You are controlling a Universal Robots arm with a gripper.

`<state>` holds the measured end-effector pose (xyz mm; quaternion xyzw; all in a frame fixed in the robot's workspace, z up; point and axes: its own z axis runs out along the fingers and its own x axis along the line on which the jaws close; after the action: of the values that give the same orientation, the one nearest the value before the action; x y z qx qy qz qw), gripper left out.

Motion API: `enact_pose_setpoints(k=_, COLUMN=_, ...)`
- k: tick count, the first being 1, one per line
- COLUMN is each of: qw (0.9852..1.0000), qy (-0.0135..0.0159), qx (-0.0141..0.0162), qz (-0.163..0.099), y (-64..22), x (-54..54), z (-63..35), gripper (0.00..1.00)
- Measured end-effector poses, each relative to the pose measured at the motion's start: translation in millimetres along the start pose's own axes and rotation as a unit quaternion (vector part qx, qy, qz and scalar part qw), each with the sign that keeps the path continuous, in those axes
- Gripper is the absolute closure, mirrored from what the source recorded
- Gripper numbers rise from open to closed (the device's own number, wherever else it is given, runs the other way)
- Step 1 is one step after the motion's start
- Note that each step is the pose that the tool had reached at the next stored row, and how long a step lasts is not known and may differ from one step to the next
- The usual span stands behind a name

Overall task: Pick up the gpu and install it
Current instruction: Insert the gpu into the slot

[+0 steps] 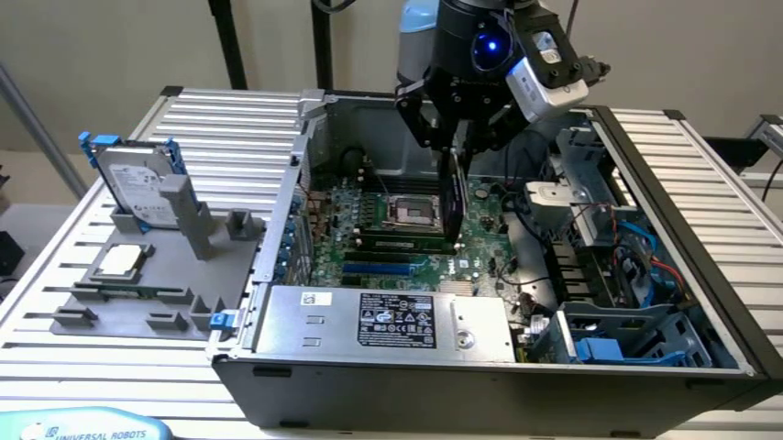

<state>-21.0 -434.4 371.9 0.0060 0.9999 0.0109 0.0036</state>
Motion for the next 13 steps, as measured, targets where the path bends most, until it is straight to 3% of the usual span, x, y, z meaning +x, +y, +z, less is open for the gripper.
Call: enact_pose_setpoints(k=13, qw=1.0000, qy=0.0001, qx=0.0001, qz=-0.003, y=0.0, x=-0.2, z=0.0, gripper=0.73)
